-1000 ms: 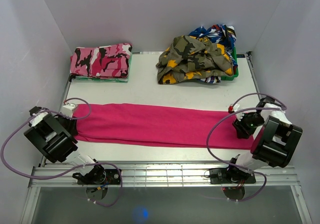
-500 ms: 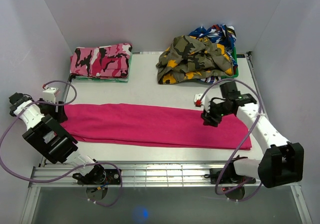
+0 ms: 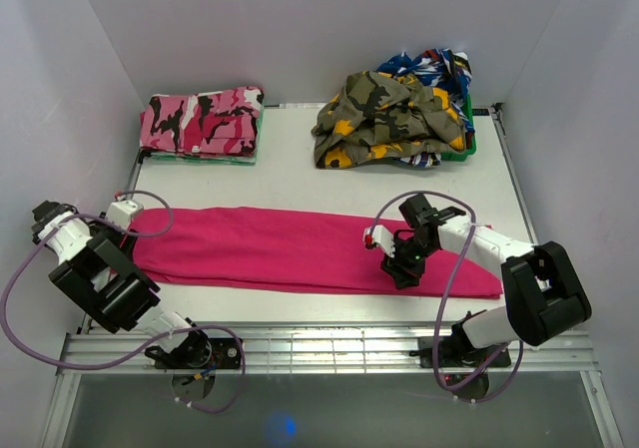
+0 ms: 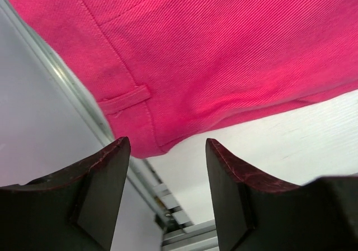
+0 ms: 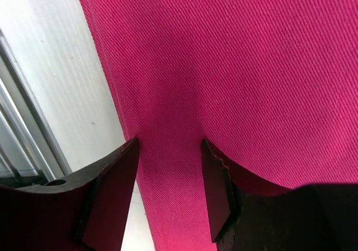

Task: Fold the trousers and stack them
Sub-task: Fold the trousers

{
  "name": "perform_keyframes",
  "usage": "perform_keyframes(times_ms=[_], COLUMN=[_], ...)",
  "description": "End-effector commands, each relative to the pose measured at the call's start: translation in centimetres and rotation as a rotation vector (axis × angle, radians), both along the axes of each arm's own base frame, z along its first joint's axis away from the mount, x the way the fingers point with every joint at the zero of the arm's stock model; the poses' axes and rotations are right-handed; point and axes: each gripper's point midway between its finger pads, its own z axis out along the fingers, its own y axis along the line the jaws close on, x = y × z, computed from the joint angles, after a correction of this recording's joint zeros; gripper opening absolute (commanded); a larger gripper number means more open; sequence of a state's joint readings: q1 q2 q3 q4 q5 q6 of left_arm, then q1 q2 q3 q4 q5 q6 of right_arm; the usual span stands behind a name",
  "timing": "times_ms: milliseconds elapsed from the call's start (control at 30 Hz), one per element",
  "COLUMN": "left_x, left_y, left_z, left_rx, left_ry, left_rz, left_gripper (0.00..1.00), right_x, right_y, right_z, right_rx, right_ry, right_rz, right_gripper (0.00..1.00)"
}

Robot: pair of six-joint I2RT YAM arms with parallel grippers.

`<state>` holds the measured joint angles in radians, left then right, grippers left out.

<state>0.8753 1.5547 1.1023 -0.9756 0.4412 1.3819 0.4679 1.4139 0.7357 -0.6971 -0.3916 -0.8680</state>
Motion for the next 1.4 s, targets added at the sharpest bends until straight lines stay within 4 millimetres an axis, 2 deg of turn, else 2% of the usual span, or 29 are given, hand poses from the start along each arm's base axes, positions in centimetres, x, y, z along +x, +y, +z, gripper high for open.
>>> perform_keyframes(times_ms=[0, 200, 300, 367, 500, 633, 733, 833, 867, 967, 1067, 1133, 1233, 1300, 1367], left_x=[0.2, -1.6, -2.1, -1.7, -1.1, 0.0, 0.3, 0.5, 0.7, 1.7, 3.7, 4.9, 5.5, 4.9, 4.0], left_y=[1.9, 1.2, 1.3, 2.0, 2.7, 3.5, 4.0, 4.4, 4.6, 4.9, 5.2, 5.1, 4.4, 4.0, 3.4], left_z=[0.4, -2.0, -3.0, -3.2, -2.7, -1.5, -1.7, -1.9, -1.5, -0.1, 3.4, 6.4, 9.4, 9.3, 6.7], left_rx=[0.137, 0.228, 0.267, 0.299, 0.318, 0.354, 0.373, 0.407, 0.422, 0.462, 0.551, 0.629, 0.754, 0.797, 0.830], left_ry=[-0.022, 0.020, 0.029, 0.021, 0.004, -0.033, -0.036, -0.042, -0.051, -0.106, -0.239, -0.362, -0.516, -0.547, -0.520], left_rz=[-0.113, -0.257, -0.287, -0.289, -0.284, -0.291, -0.303, -0.320, -0.324, -0.345, -0.352, -0.344, -0.349, -0.366, -0.416], left_gripper=[0.66, 0.65, 0.64, 0.60, 0.51, 0.49, 0.45, 0.33, 0.29, 0.02, 0.00, 0.00, 0.00, 0.00, 0.00], right_x=[0.5, 0.4, 0.3, 0.1, -0.3, -0.5, -0.5, -0.6, -0.7, -0.8, -1.1, -1.2, -1.6, -1.9, -2.1], right_y=[-1.5, -1.9, -2.1, -2.5, -3.4, -3.8, -3.8, -3.9, -4.0, -4.5, -5.0, -5.3, -5.7, -6.0, -6.3], right_z=[-1.8, -2.2, -2.3, -2.6, -3.1, -3.3, -3.2, -3.2, -3.2, -3.5, -3.9, -4.0, -4.0, -4.0, -4.0], right_rx=[-0.088, -0.113, -0.124, -0.139, -0.168, -0.171, -0.168, -0.172, -0.175, -0.193, -0.208, -0.215, -0.219, -0.225, -0.232], right_ry=[-0.034, -0.023, -0.018, -0.016, -0.016, -0.009, -0.009, -0.007, -0.008, -0.009, 0.000, 0.000, 0.006, 0.007, 0.010], right_rz=[-0.025, -0.028, -0.029, -0.025, -0.023, -0.023, -0.026, -0.028, -0.027, -0.016, -0.013, -0.013, -0.019, -0.019, -0.013], right_gripper=[0.55, 0.55, 0.54, 0.54, 0.54, 0.53, 0.53, 0.52, 0.51, 0.51, 0.50, 0.49, 0.49, 0.49, 0.48])
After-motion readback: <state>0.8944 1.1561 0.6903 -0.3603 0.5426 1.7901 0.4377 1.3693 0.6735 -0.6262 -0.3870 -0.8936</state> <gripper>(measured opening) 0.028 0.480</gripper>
